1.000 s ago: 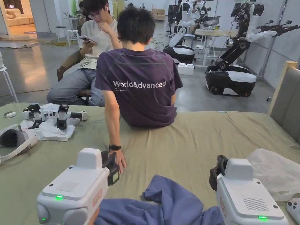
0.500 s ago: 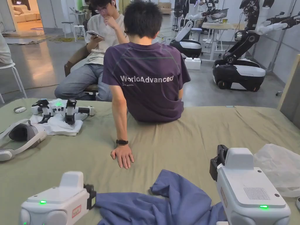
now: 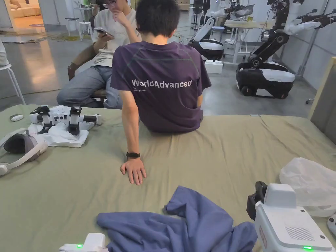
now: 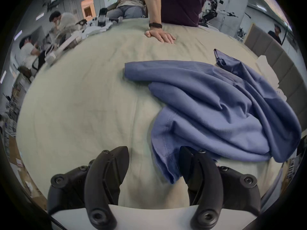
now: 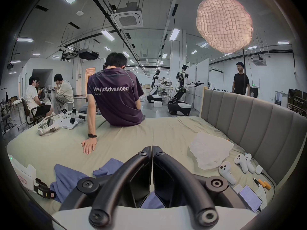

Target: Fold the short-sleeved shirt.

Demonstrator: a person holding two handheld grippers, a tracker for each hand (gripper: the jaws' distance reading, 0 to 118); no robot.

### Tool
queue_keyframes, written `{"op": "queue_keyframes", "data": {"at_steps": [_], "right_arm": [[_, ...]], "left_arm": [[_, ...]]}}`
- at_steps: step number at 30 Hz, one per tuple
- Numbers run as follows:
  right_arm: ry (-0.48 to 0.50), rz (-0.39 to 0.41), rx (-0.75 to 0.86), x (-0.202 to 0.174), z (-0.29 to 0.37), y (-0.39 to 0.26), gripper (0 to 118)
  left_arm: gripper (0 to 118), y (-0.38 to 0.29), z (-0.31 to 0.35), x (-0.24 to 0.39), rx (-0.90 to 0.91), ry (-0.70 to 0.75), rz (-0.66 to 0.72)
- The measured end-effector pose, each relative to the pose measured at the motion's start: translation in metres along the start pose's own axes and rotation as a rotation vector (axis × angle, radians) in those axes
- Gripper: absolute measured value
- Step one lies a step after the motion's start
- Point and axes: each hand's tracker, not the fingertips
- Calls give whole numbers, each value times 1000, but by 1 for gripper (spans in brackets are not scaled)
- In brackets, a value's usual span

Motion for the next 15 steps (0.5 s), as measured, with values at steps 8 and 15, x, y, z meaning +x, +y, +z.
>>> {"op": "queue_keyframes", "data": {"at_steps": [8, 15], "right_arm": [[-28, -22, -173, 28, -11, -25, 0], [7, -51, -523, 44, -34, -81, 56]], "left_arm": [[0, -9, 16, 29, 32, -21, -115], [0, -6, 55, -6, 153, -126, 3]]}}
